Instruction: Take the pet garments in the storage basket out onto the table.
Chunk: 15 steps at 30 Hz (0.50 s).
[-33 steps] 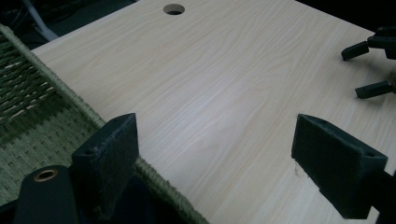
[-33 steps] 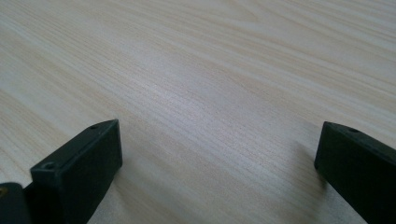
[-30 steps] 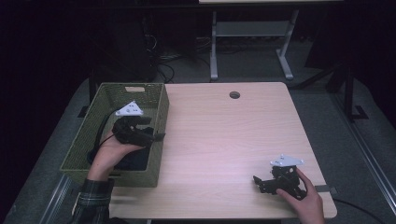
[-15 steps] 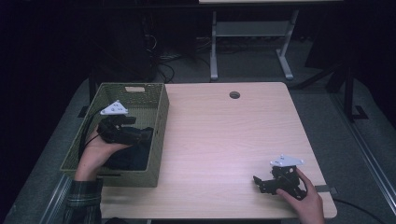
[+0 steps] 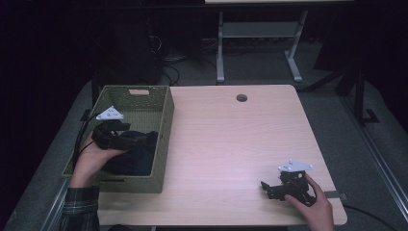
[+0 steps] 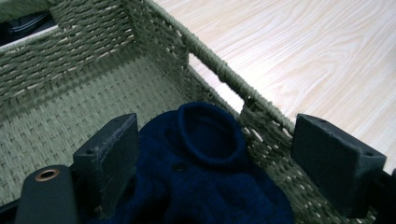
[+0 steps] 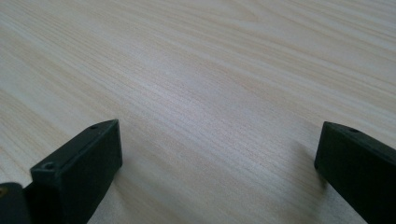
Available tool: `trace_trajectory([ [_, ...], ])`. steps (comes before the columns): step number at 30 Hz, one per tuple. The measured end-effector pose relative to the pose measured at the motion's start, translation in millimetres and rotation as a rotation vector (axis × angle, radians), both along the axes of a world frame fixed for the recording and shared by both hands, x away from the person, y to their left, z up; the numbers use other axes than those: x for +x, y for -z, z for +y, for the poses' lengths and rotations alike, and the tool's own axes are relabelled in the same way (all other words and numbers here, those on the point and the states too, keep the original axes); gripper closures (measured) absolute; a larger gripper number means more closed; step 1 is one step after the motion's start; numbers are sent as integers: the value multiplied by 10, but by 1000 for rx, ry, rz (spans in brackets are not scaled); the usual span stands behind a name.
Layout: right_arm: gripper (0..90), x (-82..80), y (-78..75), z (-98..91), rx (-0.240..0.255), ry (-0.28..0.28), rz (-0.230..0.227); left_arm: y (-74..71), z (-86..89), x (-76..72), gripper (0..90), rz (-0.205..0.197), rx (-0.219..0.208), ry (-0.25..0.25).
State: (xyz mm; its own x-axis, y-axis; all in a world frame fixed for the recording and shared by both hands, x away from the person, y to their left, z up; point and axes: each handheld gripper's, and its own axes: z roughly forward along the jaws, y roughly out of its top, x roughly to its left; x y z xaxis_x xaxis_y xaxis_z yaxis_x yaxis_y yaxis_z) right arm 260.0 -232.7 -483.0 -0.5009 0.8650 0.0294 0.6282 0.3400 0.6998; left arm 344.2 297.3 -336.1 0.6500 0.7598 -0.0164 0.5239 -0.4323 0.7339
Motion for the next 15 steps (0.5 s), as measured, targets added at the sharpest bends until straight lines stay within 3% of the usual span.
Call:
trace_trajectory([
  [7,5,0,0,0,0,1,0,76,38,6,151,34,14,-4],
  [15,5,0,0,0,0,0,0,174,85,38,152,67,72,-23],
])
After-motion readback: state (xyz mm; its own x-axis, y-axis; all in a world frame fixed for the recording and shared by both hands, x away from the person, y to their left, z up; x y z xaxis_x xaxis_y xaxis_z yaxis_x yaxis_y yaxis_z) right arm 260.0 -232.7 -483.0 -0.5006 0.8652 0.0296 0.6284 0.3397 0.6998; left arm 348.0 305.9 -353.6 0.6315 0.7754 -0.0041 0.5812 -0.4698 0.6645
